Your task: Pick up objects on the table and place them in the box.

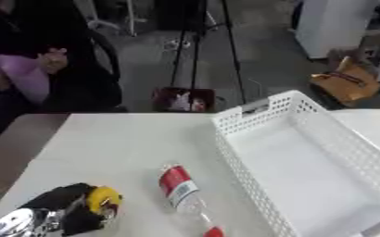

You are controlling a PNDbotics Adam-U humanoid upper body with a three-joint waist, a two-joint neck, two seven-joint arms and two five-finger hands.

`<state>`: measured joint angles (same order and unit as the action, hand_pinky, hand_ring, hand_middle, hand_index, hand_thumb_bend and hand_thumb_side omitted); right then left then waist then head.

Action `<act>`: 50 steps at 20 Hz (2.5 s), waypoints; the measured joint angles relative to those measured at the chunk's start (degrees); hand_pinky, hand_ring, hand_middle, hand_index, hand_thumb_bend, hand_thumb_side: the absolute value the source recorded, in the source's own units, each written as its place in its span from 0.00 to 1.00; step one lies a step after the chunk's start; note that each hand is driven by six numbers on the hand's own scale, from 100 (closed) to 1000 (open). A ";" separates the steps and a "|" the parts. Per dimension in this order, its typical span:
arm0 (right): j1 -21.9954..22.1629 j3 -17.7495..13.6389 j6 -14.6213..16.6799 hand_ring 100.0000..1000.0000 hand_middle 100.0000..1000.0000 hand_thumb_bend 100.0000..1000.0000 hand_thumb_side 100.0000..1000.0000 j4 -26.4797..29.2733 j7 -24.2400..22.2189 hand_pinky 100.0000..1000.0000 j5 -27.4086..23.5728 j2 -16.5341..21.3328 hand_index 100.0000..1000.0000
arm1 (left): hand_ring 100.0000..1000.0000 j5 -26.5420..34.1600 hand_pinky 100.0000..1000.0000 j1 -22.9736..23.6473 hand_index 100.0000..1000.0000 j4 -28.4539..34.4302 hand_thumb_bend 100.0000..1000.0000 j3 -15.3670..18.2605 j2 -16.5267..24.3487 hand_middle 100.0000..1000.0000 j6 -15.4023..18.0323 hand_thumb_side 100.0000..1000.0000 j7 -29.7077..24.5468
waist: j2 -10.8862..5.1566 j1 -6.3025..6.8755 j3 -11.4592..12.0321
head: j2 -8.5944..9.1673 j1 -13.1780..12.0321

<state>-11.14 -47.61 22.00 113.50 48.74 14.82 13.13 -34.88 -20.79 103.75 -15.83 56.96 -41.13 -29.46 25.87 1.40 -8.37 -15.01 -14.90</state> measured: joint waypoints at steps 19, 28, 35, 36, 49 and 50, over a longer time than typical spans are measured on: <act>-0.21 0.00 -0.03 0.41 0.57 0.00 0.51 0.00 0.03 0.61 -0.01 0.00 0.63 | 0.84 -0.14 0.82 0.69 0.62 5.41 0.00 0.21 0.14 0.76 0.98 0.93 -0.98 | 0.00 0.34 0.19 | 0.02 0.11; -0.27 0.00 0.00 0.41 0.57 0.00 0.52 0.00 0.00 0.61 -0.23 0.00 0.63 | 0.79 -6.26 0.76 0.10 0.59 4.49 0.00 0.19 0.30 0.69 1.93 0.58 -1.93 | 0.00 0.53 0.08 | 0.04 0.23; -0.27 -0.03 0.08 0.41 0.57 0.00 0.51 0.00 -0.08 0.61 -0.31 0.00 0.63 | 0.75 -11.25 0.73 -0.24 0.54 4.55 0.00 0.20 0.35 0.64 3.41 0.51 -3.41 | 0.00 0.50 0.03 | 0.04 0.24; -0.27 -0.03 0.09 0.41 0.57 0.00 0.51 0.00 -0.09 0.61 -0.31 0.00 0.63 | 0.75 -11.76 0.73 -0.24 0.54 4.64 0.00 0.20 0.35 0.64 3.53 0.51 -3.53 | 0.00 0.49 0.03 | 0.04 0.25; -0.43 -0.04 0.12 0.41 0.57 0.00 0.50 0.00 -0.12 0.61 -0.32 0.01 0.62 | 0.71 -16.44 0.69 -0.39 0.50 8.47 0.00 0.75 0.35 0.57 2.73 0.38 -2.73 | -0.01 0.50 0.22 | 0.04 0.37; -0.43 -0.04 0.12 0.41 0.57 0.00 0.50 0.00 -0.12 0.61 -0.32 0.02 0.62 | 0.71 -16.96 0.69 -0.44 0.50 8.93 0.00 0.88 0.35 0.57 2.66 0.38 -2.66 | -0.01 0.50 0.22 | 0.04 0.39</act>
<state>-11.57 -47.65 22.12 113.50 48.62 14.50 13.14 -51.84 -21.22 112.69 -14.96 57.31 -38.47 -32.12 25.87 1.90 -8.15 -14.97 -14.52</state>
